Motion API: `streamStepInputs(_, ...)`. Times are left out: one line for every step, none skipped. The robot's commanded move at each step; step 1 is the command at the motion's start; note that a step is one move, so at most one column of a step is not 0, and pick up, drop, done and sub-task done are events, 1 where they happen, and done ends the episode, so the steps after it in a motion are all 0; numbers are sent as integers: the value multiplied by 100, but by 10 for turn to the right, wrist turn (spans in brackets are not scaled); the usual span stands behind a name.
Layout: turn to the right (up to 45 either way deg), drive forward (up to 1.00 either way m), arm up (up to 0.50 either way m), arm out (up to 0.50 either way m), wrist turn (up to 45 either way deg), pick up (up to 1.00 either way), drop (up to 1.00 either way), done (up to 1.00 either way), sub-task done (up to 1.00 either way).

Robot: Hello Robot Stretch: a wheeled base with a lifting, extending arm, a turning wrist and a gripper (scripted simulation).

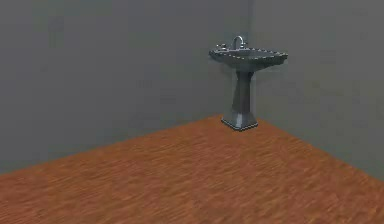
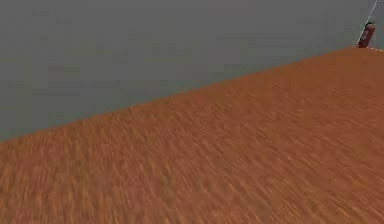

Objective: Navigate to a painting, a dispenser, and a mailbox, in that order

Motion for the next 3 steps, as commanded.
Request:
streamStepInputs(-450, 0, 0, 0, 0, 0, 0, 0, 0)
streamStepInputs(-450, 0, 0, 0, 0, 0, 0, 0, 0)
streamStepInputs(-60, 0, 0, 0, 0, 0, 0, 0, 0)
